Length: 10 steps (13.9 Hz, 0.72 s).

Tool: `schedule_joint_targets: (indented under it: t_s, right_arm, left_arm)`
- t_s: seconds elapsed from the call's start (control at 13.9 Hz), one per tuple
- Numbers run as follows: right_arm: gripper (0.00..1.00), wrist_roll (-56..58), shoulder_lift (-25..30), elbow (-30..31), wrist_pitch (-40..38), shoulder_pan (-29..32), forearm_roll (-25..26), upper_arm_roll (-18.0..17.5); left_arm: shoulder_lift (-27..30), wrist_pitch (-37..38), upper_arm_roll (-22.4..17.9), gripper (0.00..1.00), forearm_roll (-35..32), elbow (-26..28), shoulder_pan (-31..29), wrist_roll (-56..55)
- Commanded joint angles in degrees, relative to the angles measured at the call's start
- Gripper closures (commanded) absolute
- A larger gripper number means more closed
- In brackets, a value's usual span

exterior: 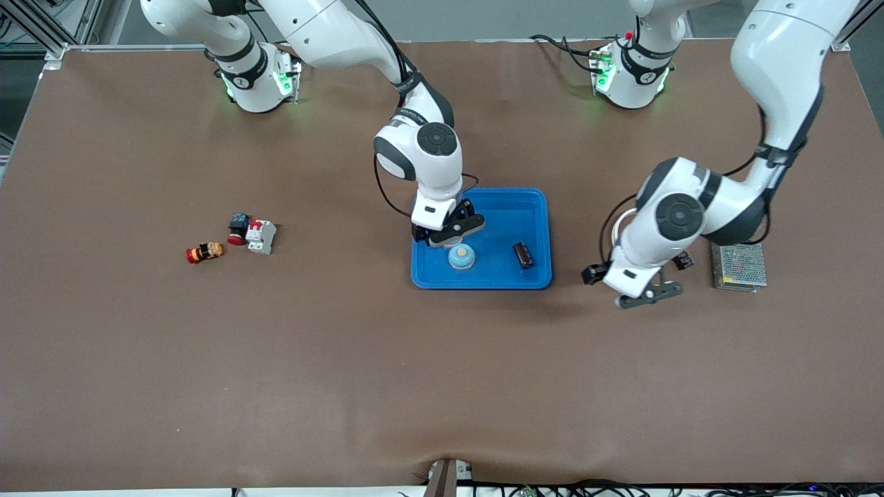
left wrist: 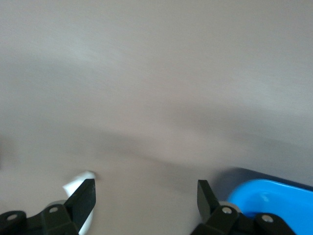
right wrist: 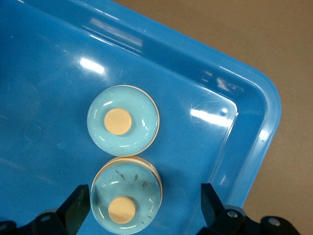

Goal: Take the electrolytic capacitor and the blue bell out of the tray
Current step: 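Return the left gripper to the tray and grasp the second capacitor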

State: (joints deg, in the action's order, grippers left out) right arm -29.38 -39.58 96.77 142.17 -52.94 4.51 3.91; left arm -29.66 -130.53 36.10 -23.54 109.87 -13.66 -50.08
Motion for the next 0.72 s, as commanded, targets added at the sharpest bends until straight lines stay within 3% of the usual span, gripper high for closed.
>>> schedule_joint_targets:
  t_s: [0.0,0.22,0.65]
  right_arm:
    - [0.00,-1.47,-0.67,-0.09,0.22,-0.76,1.38,0.13]
    - [0.00,-1.47,-1.29,-0.18,0.22,-0.85,1.38,0.13]
    - [0.00,-1.47,-2.17,-0.71,0.66,-1.28,1.29,0.04]
  left_arm:
    - [-4.43,1.24,-0.15,0.10,0.34,-4.48,4.59,-5.54]
    - [-7.33,1.24,-0.15,0.22,0.25,-6.68,8.20,-10.81]
    - [-8.92,1.07,-0.42,0.32,-0.45,-7.30,12.60,-20.14]
